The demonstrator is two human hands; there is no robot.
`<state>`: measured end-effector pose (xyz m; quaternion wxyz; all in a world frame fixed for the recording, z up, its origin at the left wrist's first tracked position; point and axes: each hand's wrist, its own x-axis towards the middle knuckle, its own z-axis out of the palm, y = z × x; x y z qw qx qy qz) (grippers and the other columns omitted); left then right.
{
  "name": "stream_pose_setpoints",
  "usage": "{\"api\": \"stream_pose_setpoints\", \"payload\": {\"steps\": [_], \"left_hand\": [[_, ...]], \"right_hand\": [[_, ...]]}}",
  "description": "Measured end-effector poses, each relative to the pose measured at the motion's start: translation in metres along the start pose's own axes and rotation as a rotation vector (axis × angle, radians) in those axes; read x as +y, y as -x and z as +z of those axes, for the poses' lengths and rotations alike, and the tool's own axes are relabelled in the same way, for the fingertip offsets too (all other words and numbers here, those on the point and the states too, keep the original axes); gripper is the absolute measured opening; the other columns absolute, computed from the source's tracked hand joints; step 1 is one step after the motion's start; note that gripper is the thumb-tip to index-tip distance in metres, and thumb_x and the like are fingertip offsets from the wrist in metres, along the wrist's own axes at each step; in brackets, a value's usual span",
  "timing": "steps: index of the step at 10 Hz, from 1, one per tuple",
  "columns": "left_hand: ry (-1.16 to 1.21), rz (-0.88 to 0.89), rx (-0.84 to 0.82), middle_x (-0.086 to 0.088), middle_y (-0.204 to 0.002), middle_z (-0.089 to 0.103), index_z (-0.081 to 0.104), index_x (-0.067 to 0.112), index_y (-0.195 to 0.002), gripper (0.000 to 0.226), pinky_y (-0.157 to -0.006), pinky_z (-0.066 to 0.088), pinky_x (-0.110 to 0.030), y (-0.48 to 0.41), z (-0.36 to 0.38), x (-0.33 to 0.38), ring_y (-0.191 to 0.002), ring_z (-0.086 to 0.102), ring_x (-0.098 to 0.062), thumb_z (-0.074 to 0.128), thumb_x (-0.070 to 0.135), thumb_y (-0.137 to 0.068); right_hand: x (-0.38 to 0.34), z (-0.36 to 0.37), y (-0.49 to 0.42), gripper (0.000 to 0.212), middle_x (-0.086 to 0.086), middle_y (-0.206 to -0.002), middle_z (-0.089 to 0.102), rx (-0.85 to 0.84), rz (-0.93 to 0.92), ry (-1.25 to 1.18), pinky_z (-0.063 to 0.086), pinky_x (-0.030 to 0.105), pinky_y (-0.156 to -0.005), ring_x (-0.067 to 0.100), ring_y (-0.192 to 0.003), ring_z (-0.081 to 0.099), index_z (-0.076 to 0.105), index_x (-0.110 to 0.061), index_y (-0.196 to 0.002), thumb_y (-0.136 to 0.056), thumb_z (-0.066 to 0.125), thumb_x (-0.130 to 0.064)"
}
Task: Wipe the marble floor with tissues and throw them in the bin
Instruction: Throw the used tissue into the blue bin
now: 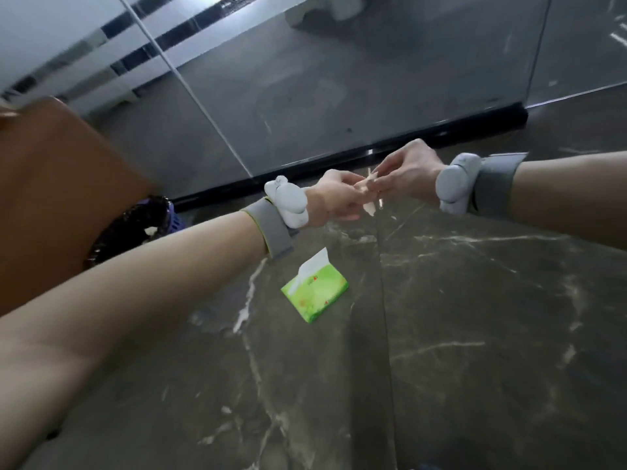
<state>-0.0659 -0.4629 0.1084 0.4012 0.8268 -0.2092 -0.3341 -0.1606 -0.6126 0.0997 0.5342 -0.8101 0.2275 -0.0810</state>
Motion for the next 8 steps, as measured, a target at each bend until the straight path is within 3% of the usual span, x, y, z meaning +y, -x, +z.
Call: {"api": "stream_pose_setpoints", "payload": {"steps": [1, 2, 3, 4, 5, 6, 7, 8], "left_hand": [[0.254, 0.004, 0.014, -0.017, -0.105, 0.061, 0.062, 0.004, -0.119, 0.021, -0.094, 0.06, -0.045, 0.011, -0.022, -0.026, -0.091, 0.066, -0.03, 0.067, 0.002, -0.098], [0.352, 0.025, 0.017, -0.018, -0.103, 0.066, 0.063, -0.001, -0.115, 0.018, -0.094, 0.061, -0.04, 0.012, -0.023, -0.044, -0.096, 0.07, -0.031, 0.065, -0.005, -0.097], [0.303, -0.021, 0.083, -0.02, -0.099, 0.065, 0.063, -0.002, -0.113, 0.022, -0.07, 0.065, -0.026, 0.006, -0.03, -0.051, -0.092, 0.068, -0.03, 0.057, -0.016, -0.096], [0.367, -0.068, 0.18, -0.017, -0.092, 0.061, 0.063, -0.003, -0.107, 0.032, -0.056, 0.06, -0.023, -0.002, -0.046, -0.052, -0.084, 0.066, -0.031, 0.043, -0.026, -0.094], [0.439, -0.16, 0.263, -0.014, -0.082, 0.059, 0.064, 0.0, -0.096, 0.03, -0.056, 0.062, -0.026, -0.007, -0.061, -0.065, -0.074, 0.064, -0.028, 0.047, -0.025, -0.092], [0.464, -0.255, 0.353, -0.01, -0.07, 0.052, 0.059, 0.003, -0.087, 0.022, -0.091, 0.06, -0.036, 0.001, -0.09, -0.086, -0.062, 0.059, -0.018, 0.047, -0.015, -0.09], [0.368, -0.2, 0.535, -0.006, -0.063, 0.039, 0.051, 0.006, -0.081, 0.024, -0.097, 0.055, -0.041, 0.015, -0.118, -0.095, -0.054, 0.044, -0.016, 0.037, -0.008, -0.094], [0.18, -0.207, 0.558, -0.003, -0.088, 0.047, 0.041, 0.026, -0.075, 0.028, -0.09, 0.047, -0.033, 0.038, -0.163, -0.108, -0.074, 0.048, -0.016, 0.049, 0.022, -0.101]], "right_hand": [[-0.016, 0.028, -0.007, 0.013, -0.007, -0.075, 0.078, -0.04, -0.033, -0.038, 0.055, 0.016, -0.069, 0.005, -0.074, 0.073, 0.082, -0.027, -0.076, -0.067, 0.092, -0.029], [-0.015, 0.037, -0.004, 0.011, -0.01, -0.079, 0.077, -0.066, -0.052, -0.023, 0.046, 0.01, -0.062, -0.001, -0.07, 0.065, 0.081, -0.03, -0.079, -0.071, 0.088, -0.027], [-0.007, 0.049, -0.003, 0.02, -0.006, -0.092, 0.078, -0.168, -0.035, -0.001, 0.047, 0.009, -0.064, 0.0, -0.08, 0.068, 0.082, -0.023, -0.098, -0.078, 0.085, -0.021], [0.0, 0.062, -0.009, 0.024, 0.005, -0.096, 0.079, -0.222, 0.049, -0.021, 0.06, 0.02, -0.071, 0.015, -0.083, 0.075, 0.079, -0.017, -0.105, -0.082, 0.082, -0.012], [0.0, 0.078, -0.013, 0.023, 0.017, -0.098, 0.077, -0.24, 0.128, -0.132, 0.062, 0.025, -0.067, 0.02, -0.073, 0.074, 0.074, -0.006, -0.11, -0.087, 0.078, -0.004], [-0.011, 0.104, -0.022, 0.023, 0.023, -0.103, 0.075, -0.307, 0.151, -0.189, 0.062, 0.026, -0.06, 0.026, -0.074, 0.074, 0.071, 0.0, -0.113, -0.09, 0.073, 0.001], [-0.026, 0.127, -0.028, 0.024, 0.02, -0.092, 0.073, -0.353, 0.162, -0.217, 0.06, 0.022, -0.053, 0.021, -0.066, 0.074, 0.07, 0.004, -0.113, -0.089, 0.071, 0.006], [-0.039, 0.151, -0.035, 0.03, 0.031, -0.105, 0.069, -0.408, 0.182, -0.306, 0.062, 0.045, -0.088, 0.044, -0.101, 0.072, 0.064, 0.011, -0.121, -0.09, 0.066, 0.011]]}}
